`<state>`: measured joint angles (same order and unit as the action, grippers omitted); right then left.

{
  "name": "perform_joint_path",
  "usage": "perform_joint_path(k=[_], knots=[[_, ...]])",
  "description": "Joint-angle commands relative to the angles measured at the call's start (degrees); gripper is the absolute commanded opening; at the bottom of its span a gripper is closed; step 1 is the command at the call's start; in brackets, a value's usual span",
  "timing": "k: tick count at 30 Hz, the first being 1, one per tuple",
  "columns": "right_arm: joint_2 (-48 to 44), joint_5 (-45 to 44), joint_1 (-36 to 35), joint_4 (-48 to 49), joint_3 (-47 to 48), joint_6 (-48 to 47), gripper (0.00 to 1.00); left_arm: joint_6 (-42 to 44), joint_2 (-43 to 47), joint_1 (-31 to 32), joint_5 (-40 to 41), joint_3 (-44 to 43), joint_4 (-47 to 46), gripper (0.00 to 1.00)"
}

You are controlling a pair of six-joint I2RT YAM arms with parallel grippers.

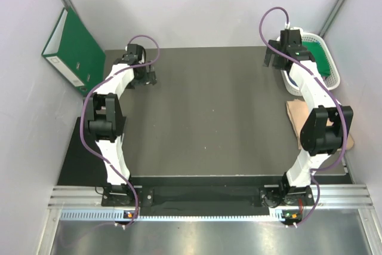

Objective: Fold and stack the t-shirts
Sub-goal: Grab crumpled tshirt from bin with the right arm

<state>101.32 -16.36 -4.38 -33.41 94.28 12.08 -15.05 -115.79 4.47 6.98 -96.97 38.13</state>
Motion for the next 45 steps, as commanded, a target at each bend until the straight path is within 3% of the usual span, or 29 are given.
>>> perform_joint_path(k=[1, 4, 8, 14, 27, 35, 38, 45], knots=[[-0.9, 0.0, -0.3, 1.5, 0.2, 1.5, 1.0, -2.3, 2.1, 0.2, 2.2, -3.1, -1.4, 0.98], [-1.2, -2.0, -0.3, 2.0, -0.5, 1.9, 1.0, -2.4, 3.1, 0.2, 5.1, -2.9, -3.7, 0.98], [-1.2, -5.8, -0.1, 2.4, 0.5, -0.5, 1.0, 1.6, 3.4, 0.1, 1.8, -2.4, -5.1, 0.98], [0.9, -8.3, 1.7, -0.2, 6.5, -2.0, 1.0, 1.5, -4.8, 0.2, -3.3, -13.5, 8.0, 0.98], [1.9, -9.8, 1.7, -1.0, 5.1, -0.6, 1.0, 2.7, -3.6, 0.2, -2.0, -11.6, 6.3, 0.98], [3.2, -10.3, 5.8, 5.5, 7.8, -5.9, 1.0, 1.6, -2.5, 0.1, 2.3, -10.9, 5.1, 0.98], [5.9, -8.4, 9.8, 2.8, 12.8, -3.4, 1.0, 1.2, -3.0, 0.1, 2.6, -11.0, 5.3, 0.98], [22.6, 1.8, 17.0, -7.1, 30.6, -1.6, 0.96, 2.0, -4.4, 0.2, -1.2, -10.3, 6.2, 0.98]])
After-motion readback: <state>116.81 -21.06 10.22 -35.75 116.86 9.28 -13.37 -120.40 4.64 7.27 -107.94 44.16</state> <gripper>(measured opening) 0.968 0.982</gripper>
